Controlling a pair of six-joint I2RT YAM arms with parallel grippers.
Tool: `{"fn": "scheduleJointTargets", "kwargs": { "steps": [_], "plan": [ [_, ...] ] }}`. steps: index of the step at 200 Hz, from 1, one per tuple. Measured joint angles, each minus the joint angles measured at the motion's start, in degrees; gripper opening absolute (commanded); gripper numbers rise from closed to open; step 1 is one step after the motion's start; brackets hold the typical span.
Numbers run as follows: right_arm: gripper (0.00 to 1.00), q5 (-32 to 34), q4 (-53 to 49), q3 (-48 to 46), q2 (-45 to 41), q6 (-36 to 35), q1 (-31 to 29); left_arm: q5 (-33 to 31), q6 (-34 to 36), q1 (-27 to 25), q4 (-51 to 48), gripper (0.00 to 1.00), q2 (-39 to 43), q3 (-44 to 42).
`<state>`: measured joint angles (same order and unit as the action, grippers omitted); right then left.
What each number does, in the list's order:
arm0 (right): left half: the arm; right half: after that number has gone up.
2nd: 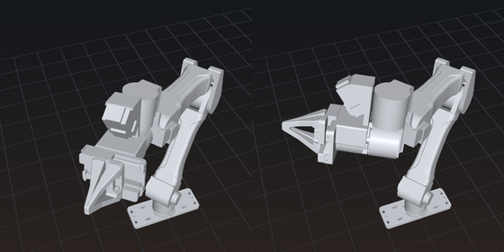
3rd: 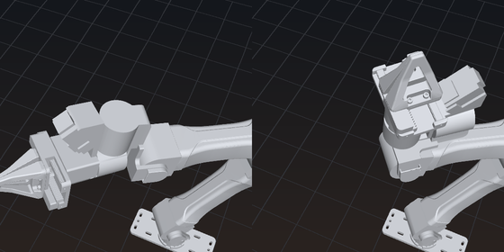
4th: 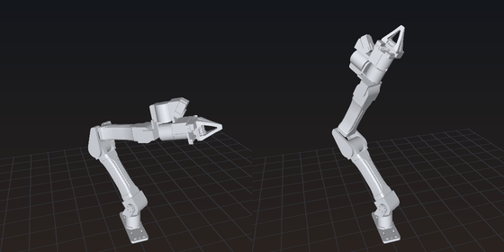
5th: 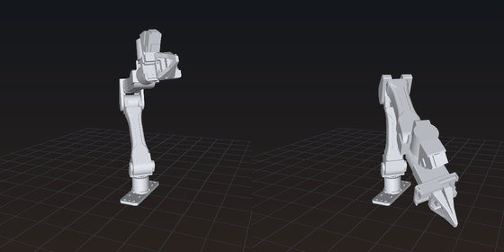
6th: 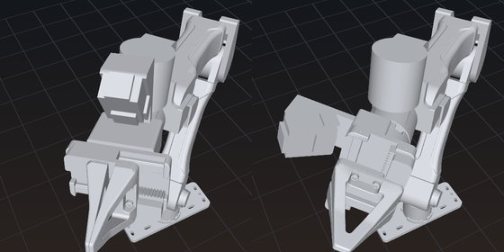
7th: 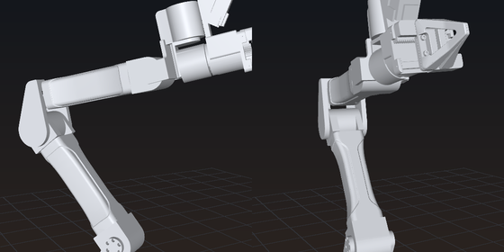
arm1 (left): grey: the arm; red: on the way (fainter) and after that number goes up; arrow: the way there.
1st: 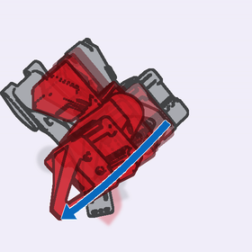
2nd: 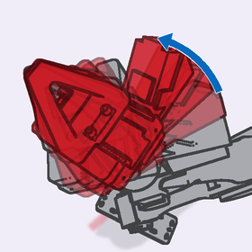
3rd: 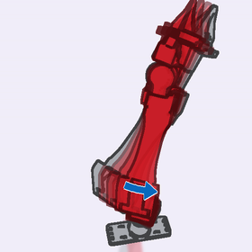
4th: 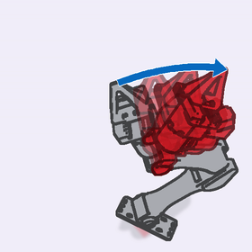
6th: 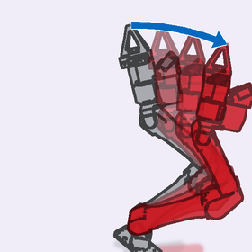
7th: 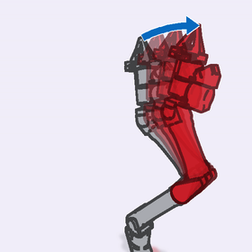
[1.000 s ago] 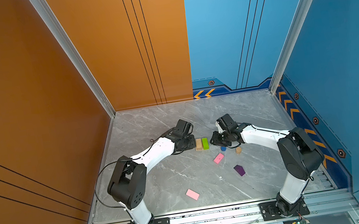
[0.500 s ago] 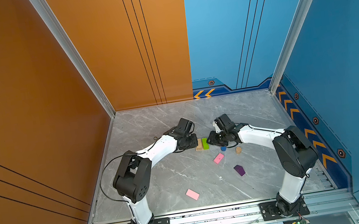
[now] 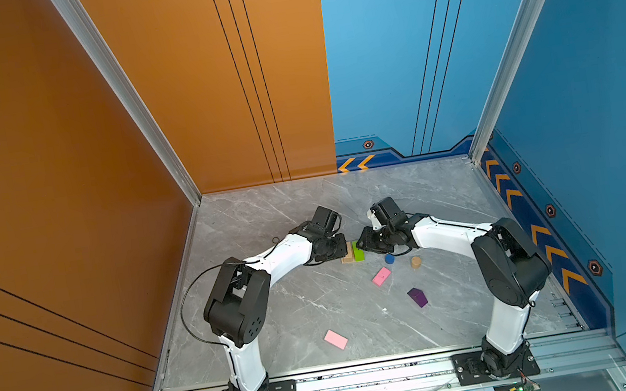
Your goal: Build the wood block tower
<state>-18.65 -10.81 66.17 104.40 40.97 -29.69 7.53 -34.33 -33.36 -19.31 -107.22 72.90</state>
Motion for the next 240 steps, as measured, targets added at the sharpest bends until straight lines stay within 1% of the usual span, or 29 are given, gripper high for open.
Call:
{"fn": "scheduleJointTargets", "kwargs": {
  "steps": [41, 79, 139, 188, 240],
  "plan": [
    [0.3, -0.7, 0.04, 0.2, 0.46, 0.15, 0.0, 0.66, -0.17, 0.0, 0.52, 0.27, -0.94, 0.44],
    [0.3, -0.87, 0.09, 0.22, 0.74, 0.42, 0.0, 0.98, -0.2, 0.0, 0.87, 0.26, -1.33, 0.83],
    [0.27, -1.07, 0.13, 0.22, 1.42, 0.72, -0.09, 1.77, -0.2, 0.0, 0.9, 0.21, -1.33, 0.87],
    [0.24, -1.09, 0.13, 0.22, 1.42, 1.07, -0.42, 1.81, -0.22, -0.02, 0.9, 0.2, -1.33, 0.96],
    [0.24, -1.09, 0.13, 0.22, 1.46, 1.07, -0.44, 2.03, -0.22, -0.02, 0.9, 0.2, -1.36, 1.03]
  ]
}}
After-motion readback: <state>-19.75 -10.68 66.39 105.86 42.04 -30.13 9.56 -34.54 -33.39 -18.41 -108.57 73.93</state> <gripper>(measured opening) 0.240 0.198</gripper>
